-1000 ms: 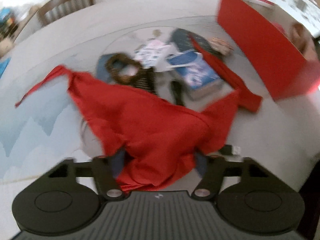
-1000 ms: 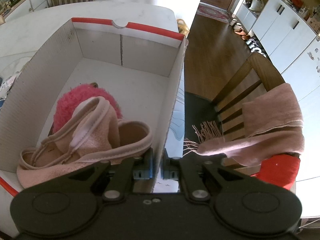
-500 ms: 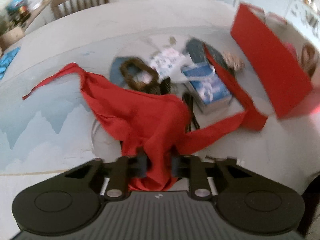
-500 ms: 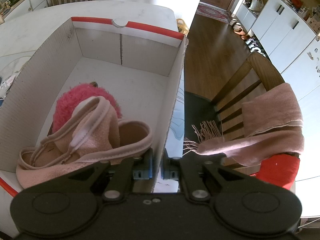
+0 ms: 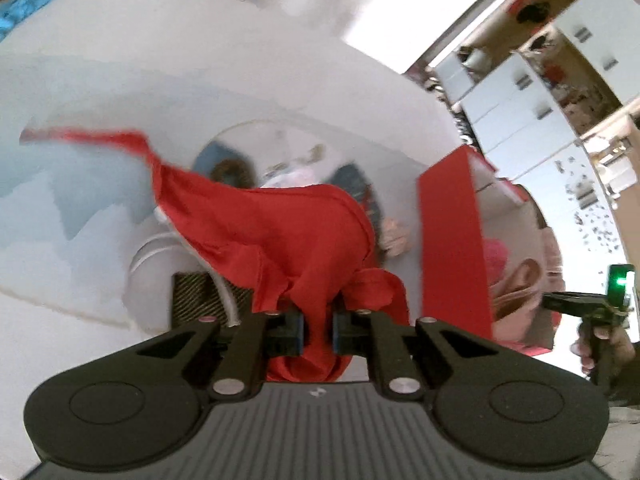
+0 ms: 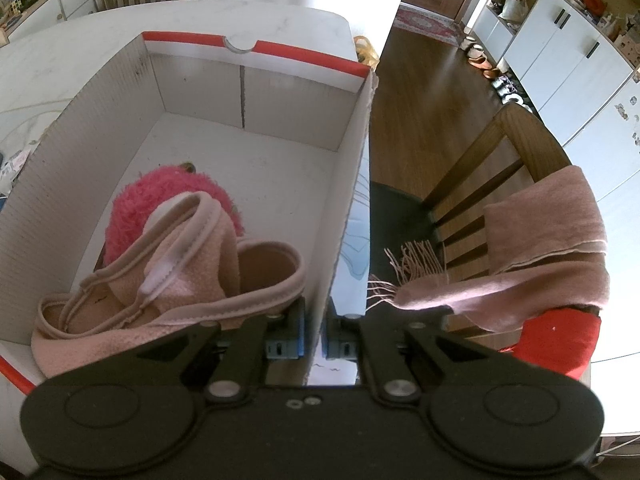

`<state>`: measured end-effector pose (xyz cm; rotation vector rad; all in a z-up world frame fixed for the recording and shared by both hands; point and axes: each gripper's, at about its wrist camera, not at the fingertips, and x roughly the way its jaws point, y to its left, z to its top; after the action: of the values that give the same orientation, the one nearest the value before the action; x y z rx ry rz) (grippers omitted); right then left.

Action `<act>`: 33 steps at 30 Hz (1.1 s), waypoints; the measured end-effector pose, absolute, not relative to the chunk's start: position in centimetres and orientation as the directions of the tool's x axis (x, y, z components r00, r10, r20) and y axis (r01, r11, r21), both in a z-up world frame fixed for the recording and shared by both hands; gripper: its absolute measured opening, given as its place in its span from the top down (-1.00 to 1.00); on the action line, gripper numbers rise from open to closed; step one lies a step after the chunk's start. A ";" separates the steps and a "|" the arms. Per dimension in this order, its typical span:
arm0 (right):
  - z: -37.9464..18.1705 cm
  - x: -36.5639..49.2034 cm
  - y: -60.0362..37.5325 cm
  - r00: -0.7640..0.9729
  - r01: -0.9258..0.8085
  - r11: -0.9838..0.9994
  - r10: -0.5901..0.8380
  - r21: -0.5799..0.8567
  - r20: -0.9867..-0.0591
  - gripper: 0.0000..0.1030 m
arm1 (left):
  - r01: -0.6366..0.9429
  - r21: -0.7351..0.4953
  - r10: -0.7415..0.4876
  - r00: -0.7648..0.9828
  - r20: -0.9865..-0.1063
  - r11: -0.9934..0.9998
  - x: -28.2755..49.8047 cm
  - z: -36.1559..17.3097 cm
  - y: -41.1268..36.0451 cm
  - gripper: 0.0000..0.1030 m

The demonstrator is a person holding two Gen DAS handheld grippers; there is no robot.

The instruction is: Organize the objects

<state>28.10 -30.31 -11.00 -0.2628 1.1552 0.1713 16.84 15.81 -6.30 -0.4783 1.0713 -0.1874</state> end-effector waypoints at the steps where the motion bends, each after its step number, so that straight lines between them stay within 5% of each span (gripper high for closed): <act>1: -11.0 28.1 -30.1 0.396 -0.268 0.956 -0.002 -0.118 -0.918 0.87 | -0.065 -0.454 -0.371 0.480 -0.795 0.889 17.0 -5.7 15.3 0.80; 17: -11.6 28.0 -29.8 0.400 -0.290 0.948 -0.006 -0.133 -0.917 0.87 | 0.248 -0.363 -0.439 0.550 -0.711 0.898 20.9 4.7 6.2 0.79; 33: -11.7 28.0 -29.4 0.407 -0.308 0.940 -0.013 -0.150 -0.913 0.87 | 0.515 -0.091 -0.422 0.574 -0.702 0.852 24.5 9.7 -6.7 0.79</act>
<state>28.05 -29.39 -11.72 -0.3171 1.1411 0.1897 24.53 -6.66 9.66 0.1287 0.7859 -0.5508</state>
